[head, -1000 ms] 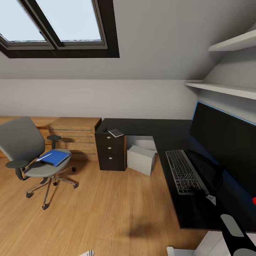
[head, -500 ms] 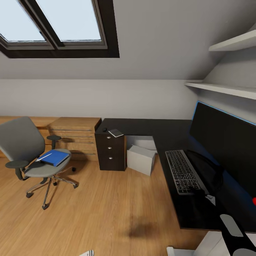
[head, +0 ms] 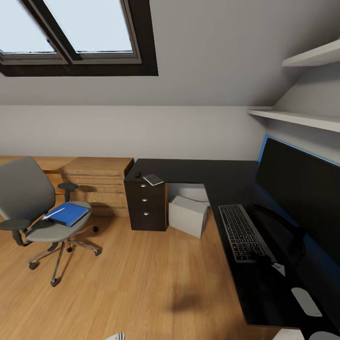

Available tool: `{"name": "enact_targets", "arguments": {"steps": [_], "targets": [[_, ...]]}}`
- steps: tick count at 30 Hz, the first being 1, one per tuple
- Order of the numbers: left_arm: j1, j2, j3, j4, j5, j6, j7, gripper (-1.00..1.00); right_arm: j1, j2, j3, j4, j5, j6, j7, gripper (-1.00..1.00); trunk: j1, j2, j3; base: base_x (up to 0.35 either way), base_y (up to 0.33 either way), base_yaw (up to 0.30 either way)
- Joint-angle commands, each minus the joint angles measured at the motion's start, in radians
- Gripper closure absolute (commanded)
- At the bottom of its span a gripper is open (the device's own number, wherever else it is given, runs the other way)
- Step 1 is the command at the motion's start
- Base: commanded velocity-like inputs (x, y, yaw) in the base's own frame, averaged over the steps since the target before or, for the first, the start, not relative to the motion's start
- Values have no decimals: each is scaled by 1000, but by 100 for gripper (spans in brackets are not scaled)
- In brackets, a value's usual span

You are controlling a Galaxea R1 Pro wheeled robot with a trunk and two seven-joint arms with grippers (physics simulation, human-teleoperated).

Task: In the bedroom, organize the workspace by keeping the computer under the desk, ensuring the monitor is on the desk, placing the keyboard on the desk next to the monitor, placing the mouse on the desk next to the keyboard, moving the folder from the swivel chair onto the desk next to the mouse, stacking the notebook on top of the folder with the pen on top of the notebook, and positioning the swivel chair next to the desk.

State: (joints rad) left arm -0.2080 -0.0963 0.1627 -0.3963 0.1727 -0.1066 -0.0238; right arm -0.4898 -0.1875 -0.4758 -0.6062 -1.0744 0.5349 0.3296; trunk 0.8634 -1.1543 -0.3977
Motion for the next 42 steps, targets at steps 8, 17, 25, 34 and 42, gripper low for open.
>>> {"name": "enact_targets", "arguments": {"steps": [8, 17, 25, 34, 42], "targets": [[-1, 1, 1, 1, 10, -2, -2, -100, -1, -1, -5, 11, -4, 8, 0, 100, 0, -1, -1, 4, -125, 0], [-1, 1, 1, 1, 10, -2, -2, -100, -1, -1, -5, 12, -4, 9, -1, 100, 0, -1, -1, 0, -76, 0], [-1, 1, 1, 1, 10, -2, -2, -100, -1, -1, -4, 12, -4, 8, -1, 100, 0, -1, -1, 0, -39, 0], [-1, 1, 1, 1, 10, -2, -2, -100, -1, 0, -4, 17, -4, 7, -1, 100, 0, -1, -1, 49, -1, 0], [-1, 1, 1, 1, 10, -2, -2, -100, -1, 2, -5, 18, -4, 5, -1, 100, 0, -1, -1, 14, 0, 0]]}}
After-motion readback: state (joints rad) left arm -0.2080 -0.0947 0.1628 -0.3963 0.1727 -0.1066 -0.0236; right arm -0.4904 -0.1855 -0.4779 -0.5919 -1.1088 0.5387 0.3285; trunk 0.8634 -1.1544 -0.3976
